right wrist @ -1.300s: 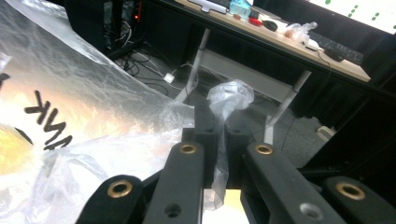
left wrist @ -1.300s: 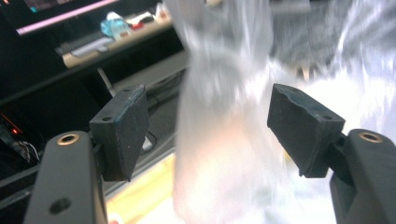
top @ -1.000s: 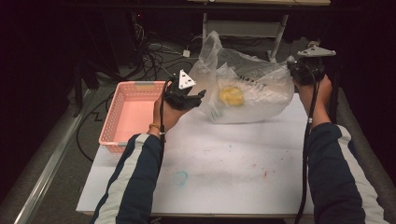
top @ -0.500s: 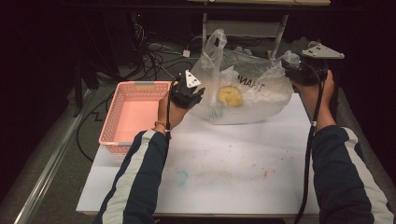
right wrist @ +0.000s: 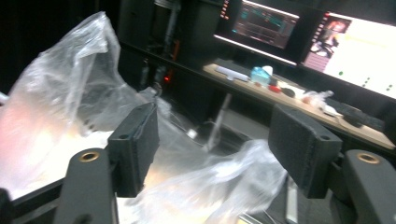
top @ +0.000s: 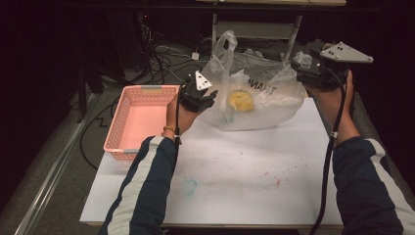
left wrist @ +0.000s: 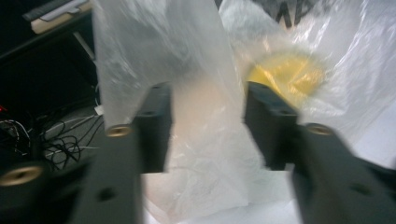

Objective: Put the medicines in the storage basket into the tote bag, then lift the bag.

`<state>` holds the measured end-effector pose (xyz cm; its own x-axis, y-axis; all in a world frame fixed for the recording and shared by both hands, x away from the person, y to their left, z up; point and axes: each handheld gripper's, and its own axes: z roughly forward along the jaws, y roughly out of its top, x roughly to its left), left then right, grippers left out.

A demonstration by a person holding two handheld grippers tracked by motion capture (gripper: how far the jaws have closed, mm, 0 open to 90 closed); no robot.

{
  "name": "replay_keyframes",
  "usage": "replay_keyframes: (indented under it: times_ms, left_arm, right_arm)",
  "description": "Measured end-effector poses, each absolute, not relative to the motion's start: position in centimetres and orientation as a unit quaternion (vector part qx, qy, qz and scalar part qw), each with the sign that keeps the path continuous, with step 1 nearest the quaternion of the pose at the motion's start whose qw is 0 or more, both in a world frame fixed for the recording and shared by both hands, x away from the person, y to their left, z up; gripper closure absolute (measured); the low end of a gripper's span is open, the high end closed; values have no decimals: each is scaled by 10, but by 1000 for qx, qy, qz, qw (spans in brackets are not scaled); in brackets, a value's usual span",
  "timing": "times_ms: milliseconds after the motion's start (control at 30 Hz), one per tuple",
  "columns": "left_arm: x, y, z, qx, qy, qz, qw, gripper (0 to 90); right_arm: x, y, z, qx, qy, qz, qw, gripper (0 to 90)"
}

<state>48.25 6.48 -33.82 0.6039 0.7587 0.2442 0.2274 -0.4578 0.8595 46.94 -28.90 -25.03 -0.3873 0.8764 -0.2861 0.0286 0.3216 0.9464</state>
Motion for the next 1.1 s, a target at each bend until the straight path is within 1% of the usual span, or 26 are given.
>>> replay_keyframes:
  times_ms: [33, 100, 200, 267, 367, 400, 467, 667, 867, 1100]
  left_arm:
    - [479, 67, -337, 789, 311, 321, 421, 423]
    - [471, 71, -337, 780, 314, 332, 427, 291]
    - [456, 76, -335, 778, 297, 349, 430, 255]
    - [446, 81, -334, 776, 287, 347, 441, 221]
    - [429, 89, -335, 776, 272, 349, 450, 213]
    - [423, 92, -336, 777, 267, 349, 451, 209]
    - [412, 96, -340, 782, 255, 355, 445, 190]
    - [384, 106, -354, 789, 238, 366, 432, 187]
    - [366, 115, -364, 794, 231, 364, 429, 187]
    - [348, 123, -375, 799, 220, 368, 422, 187]
  right_arm:
    - [465, -288, -254, 328, 684, 479, 442, 337]
    - [457, -287, -262, 321, 690, 484, 432, 323]
    - [446, -286, -273, 311, 698, 485, 425, 308]
    - [438, -286, -279, 306, 701, 489, 419, 292]
    - [426, -285, -288, 301, 708, 486, 414, 271]
    - [423, -285, -291, 295, 710, 482, 419, 270]
    - [415, -286, -296, 293, 709, 487, 418, 271]
    - [402, -289, -309, 287, 716, 490, 405, 262]
    - [389, -290, -322, 276, 726, 481, 407, 249]
    - [374, -303, -339, 273, 732, 474, 406, 240]
